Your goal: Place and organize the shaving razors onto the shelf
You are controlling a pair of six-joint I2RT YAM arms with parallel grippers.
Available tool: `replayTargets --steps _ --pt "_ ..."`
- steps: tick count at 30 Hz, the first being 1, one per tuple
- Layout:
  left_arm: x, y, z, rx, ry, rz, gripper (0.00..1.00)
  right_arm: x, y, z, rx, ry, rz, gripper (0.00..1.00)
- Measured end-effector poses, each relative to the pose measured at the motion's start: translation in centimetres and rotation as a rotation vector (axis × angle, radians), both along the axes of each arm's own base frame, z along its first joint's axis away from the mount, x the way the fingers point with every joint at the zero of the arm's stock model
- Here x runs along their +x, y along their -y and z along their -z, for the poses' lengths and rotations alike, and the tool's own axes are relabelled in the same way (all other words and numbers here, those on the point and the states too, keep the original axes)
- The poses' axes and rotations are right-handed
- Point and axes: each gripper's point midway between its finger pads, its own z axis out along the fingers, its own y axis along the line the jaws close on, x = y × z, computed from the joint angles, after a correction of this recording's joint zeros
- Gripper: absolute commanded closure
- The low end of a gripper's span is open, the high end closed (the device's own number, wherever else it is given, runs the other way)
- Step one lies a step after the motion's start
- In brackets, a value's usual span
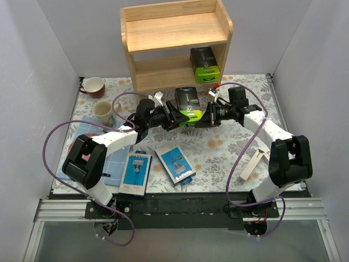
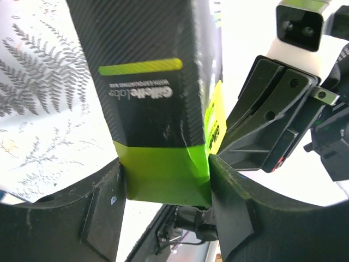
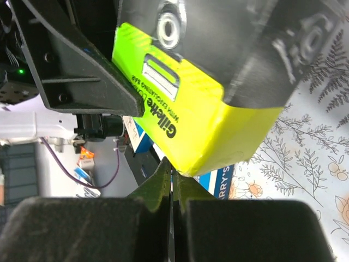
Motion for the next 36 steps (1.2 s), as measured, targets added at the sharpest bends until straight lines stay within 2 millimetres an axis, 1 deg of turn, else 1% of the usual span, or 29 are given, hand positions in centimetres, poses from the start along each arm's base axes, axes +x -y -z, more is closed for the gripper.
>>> replayTargets --steps 3,7,11,14,18,23,25,28,31,36 --pt "-0.4 -0.2 -1.0 -0.005 0.008 0.001 0.61 -0.3 -0.1 -1.1 -0.017 0.037 -0.021 0.99" --pt "-0.7 -0.3 -1.2 0.003 0.017 0.009 0.61 -0.8 -0.2 -1.3 -0.048 0.051 -0.040 0.99" --pt "-0.7 -0.3 -1.5 0.010 0.017 0.018 0.61 -0.8 -0.1 -1.6 -0.071 0.063 -0.047 0.99" --pt "-0.5 -0.2 -2.2 0.011 0.019 0.020 0.61 -0.8 -0.1 -2.3 -0.086 0.079 -0.055 0.99" --pt "-0.7 -0.5 -3.3 0.019 0.035 0.017 0.60 -1.2 -0.4 -3.2 -0.097 0.094 -0.082 0.99" --pt "-1.4 -1.2 -4.8 0.044 0.108 0.027 0.61 -2.8 -1.0 -4.1 -0.087 0.109 -0.137 0.99" --pt "-1.7 -1.3 -5.8 0.047 0.162 0.038 0.61 -3.0 -1.1 -5.0 -0.079 0.136 -0.148 0.99" --pt "-1.8 -1.5 -7.4 0.043 0.225 0.043 0.61 -3.1 -1.4 -6.4 -0.070 0.186 -0.163 0.99" --pt "-1.4 -1.7 -9.0 0.041 0.285 0.038 0.61 -2.9 -1.8 -7.8 -0.066 0.240 -0.176 0.99" --pt "-0.9 -2.0 -10.6 0.041 0.337 0.021 0.62 -2.4 -2.2 -9.3 -0.078 0.307 -0.176 0.99"
